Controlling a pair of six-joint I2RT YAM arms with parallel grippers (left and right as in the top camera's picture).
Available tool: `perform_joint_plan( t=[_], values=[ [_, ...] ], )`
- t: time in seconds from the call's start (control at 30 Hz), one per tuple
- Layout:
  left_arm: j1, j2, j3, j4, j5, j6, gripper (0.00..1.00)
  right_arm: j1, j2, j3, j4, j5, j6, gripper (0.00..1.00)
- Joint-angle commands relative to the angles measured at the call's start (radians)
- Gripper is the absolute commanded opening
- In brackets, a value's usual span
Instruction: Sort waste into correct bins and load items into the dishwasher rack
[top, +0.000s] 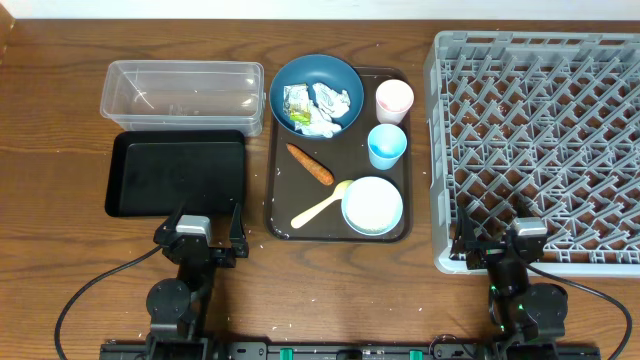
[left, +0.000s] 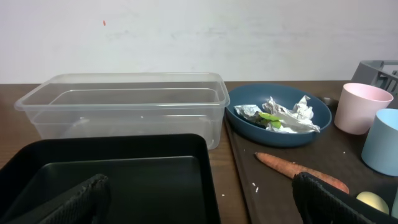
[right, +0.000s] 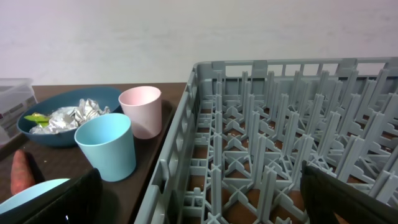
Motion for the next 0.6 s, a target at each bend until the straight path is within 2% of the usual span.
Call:
perform_joint_plan(
  t=[0.0,0.57],
  values=[
    [0.005,-0.006,-0.012,-0.042,0.014,0.006,0.95,-0.014,-0.005,-0.003,-0.001,0.002,0.006,0.99],
    [0.005,-0.006,-0.012,-0.042,0.014,0.006,0.95,-0.014,-0.005,-0.003,0.011,0.022,0.002,0.99]
  ],
)
